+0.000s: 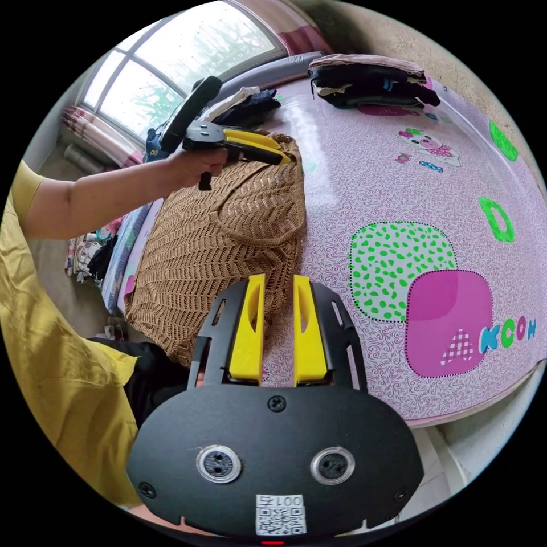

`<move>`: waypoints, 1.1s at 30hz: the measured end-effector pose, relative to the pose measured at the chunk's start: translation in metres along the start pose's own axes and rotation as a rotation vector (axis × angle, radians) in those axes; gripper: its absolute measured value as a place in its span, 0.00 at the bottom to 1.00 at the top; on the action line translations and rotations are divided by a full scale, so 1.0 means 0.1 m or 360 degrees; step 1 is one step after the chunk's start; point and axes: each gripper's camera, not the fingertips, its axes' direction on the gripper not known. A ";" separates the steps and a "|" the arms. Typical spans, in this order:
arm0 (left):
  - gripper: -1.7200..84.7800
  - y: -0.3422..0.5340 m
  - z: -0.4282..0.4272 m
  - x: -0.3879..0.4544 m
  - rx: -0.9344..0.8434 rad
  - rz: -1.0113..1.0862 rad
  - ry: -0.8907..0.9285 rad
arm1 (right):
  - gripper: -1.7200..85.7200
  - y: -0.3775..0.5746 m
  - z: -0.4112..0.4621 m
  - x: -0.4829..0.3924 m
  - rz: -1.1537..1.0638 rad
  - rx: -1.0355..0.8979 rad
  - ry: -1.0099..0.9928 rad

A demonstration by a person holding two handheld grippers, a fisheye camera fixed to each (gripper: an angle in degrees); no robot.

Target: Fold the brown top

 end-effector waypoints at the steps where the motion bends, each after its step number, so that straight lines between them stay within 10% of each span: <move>1: 0.09 -0.02 0.10 0.08 -0.0018 0.0048 -0.0063 | 0.11 -0.02 -0.02 0.02 -0.0014 -0.0001 -0.0011; 33: 0.01 -0.56 1.23 0.82 -0.0067 0.0360 -0.0321 | 0.02 -0.12 -1.03 0.27 0.0343 0.0067 0.0166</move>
